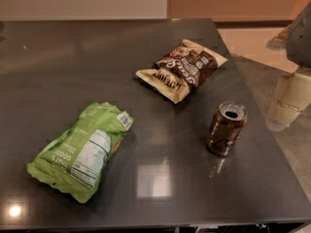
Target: Move orange can near green rice chip bag
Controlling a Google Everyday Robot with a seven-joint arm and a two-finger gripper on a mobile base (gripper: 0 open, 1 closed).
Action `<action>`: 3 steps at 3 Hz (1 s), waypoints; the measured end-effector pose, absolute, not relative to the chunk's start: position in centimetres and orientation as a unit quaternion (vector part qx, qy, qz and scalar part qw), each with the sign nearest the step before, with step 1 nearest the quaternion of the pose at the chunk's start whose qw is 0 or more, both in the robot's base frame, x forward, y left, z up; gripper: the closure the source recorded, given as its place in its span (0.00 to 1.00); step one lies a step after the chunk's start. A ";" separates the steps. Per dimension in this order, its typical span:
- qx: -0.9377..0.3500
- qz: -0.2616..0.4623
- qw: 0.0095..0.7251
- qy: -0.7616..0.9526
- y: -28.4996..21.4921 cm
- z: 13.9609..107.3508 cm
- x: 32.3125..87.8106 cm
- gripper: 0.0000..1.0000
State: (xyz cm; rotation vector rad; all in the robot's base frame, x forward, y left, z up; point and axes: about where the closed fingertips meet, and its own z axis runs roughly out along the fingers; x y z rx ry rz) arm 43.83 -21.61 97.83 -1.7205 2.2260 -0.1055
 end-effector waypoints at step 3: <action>-0.604 0.035 0.192 0.773 -22.0 95.6 44.1 0.00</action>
Offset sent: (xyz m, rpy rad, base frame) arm -0.0027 -0.0029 -0.0219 0.1571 0.0518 0.0489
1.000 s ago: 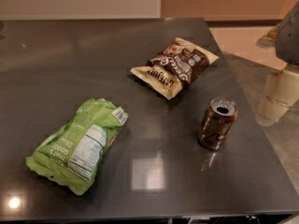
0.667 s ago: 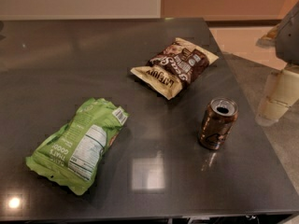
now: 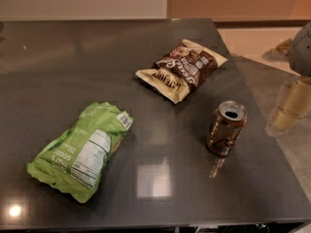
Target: Move orange can near green rice chip bag
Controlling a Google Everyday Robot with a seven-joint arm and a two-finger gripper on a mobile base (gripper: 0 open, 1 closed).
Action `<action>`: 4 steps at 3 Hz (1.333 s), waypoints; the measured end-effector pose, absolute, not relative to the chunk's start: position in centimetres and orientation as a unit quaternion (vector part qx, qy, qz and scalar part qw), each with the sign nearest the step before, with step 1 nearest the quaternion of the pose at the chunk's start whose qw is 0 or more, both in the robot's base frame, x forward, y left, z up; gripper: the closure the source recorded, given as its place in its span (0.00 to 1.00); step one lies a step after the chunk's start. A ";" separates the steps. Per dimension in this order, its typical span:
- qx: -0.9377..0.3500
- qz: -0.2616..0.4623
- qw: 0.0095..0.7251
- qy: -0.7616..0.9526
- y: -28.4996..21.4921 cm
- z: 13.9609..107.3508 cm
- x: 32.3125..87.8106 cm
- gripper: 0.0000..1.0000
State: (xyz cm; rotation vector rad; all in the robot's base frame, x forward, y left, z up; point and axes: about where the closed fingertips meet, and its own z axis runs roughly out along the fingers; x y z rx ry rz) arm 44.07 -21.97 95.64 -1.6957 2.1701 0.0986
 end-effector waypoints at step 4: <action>-0.626 0.176 0.242 0.721 -16.5 90.5 43.1 0.00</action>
Offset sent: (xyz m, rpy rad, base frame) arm -0.0103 0.0408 -0.0522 0.2759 0.0874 0.1326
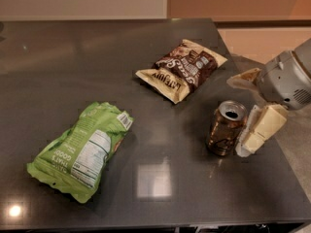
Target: Move orange can near green rice chip bag
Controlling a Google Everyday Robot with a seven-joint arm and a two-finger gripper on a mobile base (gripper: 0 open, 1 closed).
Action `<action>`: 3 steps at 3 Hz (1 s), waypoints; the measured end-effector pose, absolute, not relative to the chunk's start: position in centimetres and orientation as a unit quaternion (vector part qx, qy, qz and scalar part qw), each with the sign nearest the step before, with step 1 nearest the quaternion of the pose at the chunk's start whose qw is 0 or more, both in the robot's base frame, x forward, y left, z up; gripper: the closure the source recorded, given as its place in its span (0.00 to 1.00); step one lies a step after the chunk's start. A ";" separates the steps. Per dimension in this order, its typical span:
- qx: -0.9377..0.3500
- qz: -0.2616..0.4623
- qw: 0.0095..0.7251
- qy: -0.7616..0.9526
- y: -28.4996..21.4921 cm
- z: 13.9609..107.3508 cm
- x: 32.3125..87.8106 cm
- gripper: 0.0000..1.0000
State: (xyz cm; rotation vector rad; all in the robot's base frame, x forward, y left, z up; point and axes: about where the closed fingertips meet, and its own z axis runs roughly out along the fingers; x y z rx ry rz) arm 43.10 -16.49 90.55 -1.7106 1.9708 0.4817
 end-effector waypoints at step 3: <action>-0.629 0.189 0.252 0.711 -14.7 90.9 42.9 0.61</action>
Offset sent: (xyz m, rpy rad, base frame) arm -0.0043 0.0052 -0.0101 0.0145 0.0053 0.0064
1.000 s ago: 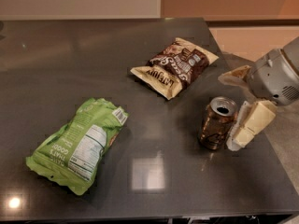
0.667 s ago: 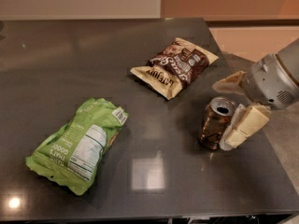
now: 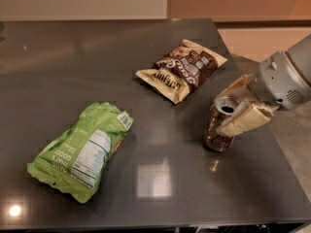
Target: Move orange can near green rice chip bag
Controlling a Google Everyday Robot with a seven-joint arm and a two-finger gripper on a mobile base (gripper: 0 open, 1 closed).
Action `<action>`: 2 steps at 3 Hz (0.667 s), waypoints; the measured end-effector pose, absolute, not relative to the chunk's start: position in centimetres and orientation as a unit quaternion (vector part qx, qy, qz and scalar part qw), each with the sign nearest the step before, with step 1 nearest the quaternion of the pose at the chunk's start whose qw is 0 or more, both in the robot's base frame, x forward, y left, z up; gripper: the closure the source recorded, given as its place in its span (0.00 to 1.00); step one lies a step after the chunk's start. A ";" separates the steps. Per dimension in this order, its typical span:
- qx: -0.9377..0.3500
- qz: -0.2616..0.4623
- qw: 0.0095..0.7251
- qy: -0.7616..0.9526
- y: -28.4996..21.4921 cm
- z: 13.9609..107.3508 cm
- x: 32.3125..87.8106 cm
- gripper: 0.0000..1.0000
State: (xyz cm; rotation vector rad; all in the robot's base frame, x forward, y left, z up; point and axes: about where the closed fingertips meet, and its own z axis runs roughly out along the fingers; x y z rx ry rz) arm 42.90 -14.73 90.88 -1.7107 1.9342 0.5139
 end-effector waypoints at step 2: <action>-0.634 0.229 0.270 0.688 -8.3 93.0 43.6 1.00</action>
Offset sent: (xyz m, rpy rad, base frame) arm 0.0111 0.1058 0.0317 0.1453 0.0229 0.0787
